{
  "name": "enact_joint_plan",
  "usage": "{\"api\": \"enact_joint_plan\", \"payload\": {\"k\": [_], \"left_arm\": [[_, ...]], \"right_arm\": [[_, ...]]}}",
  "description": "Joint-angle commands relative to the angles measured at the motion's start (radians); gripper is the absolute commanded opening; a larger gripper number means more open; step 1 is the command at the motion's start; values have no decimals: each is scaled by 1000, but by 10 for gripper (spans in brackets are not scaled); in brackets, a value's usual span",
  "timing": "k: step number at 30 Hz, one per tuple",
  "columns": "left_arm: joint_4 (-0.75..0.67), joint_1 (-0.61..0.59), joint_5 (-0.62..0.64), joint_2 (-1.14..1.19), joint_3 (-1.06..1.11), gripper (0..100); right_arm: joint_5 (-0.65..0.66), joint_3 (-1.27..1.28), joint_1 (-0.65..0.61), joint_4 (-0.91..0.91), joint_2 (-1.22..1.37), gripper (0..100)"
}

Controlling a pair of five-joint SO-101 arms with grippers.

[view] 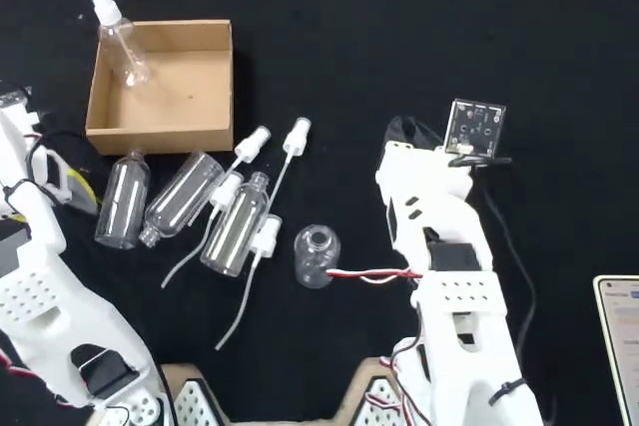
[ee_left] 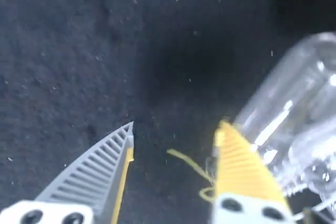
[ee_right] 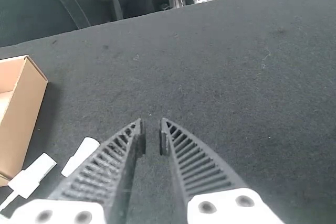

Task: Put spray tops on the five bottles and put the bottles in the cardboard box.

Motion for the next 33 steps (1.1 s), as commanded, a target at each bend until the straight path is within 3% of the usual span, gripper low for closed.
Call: {"api": "enact_joint_plan", "payload": {"k": [1,9,15,21,28,33], "left_arm": [[52,-4,-35,-28,-45,164],[75,-4,-35,-324,104,248],[69,117,-118,-537,211,291],[29,246,-147,-489,217,298],[-137,225,-149,-367,217,296],[-157,220,-199,-318,222,296]], "right_arm": [[6,-13,14,-26,-18,50],[6,-13,14,-26,-16,50],[6,-12,14,-26,-16,50],[6,-7,14,-26,-16,50],[6,-7,14,-26,-18,50],[6,-8,14,-26,-18,50]]}}
